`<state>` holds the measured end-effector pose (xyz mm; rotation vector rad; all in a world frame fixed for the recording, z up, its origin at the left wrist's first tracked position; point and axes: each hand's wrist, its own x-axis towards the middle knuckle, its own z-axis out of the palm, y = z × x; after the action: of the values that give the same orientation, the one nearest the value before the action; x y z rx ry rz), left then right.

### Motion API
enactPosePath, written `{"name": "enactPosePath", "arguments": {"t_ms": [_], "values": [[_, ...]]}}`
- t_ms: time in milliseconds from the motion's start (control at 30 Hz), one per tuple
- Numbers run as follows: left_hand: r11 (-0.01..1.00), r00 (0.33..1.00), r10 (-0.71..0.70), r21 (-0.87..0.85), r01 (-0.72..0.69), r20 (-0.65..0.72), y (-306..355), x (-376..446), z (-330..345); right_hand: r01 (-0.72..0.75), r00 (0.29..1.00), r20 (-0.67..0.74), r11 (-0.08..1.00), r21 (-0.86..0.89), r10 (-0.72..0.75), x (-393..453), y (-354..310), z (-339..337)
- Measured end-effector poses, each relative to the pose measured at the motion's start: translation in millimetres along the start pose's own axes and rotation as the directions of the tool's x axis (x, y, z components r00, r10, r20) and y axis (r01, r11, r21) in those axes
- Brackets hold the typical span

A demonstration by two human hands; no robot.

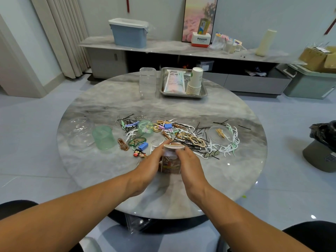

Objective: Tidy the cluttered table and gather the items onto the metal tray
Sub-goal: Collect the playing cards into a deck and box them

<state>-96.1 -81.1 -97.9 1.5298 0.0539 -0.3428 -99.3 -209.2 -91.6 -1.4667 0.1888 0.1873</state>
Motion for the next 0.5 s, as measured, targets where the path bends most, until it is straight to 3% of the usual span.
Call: {"name": "enactPosePath", "arguments": {"t_ms": [133, 300, 433, 500], "values": [[1.000, 0.999, 0.002, -0.019, -0.001, 0.044, 0.6, 1.6, 1.4, -0.022, 0.999, -0.027, 0.999, 0.041, 0.023, 2.3, -3.0, -4.1], [0.988, 0.998, -0.042, -0.143, 0.050, 0.056, -0.4, 5.0, -0.5, -0.017, 1.000, -0.019, 0.999, -0.038, 0.016, 3.7, -1.2, -2.7], [0.988, 0.995, -0.101, -0.121, 0.100, -0.005, -5.0, 8.0, -1.4, 0.061, 0.998, -0.011, 0.992, -0.114, -0.062, 6.2, -0.7, -6.1], [0.991, 0.995, -0.099, -0.092, 0.097, -0.016, -5.6, 9.3, -1.4, 0.012, 1.000, -0.002, 0.998, -0.064, -0.012, 5.8, 0.5, -5.9]]}}
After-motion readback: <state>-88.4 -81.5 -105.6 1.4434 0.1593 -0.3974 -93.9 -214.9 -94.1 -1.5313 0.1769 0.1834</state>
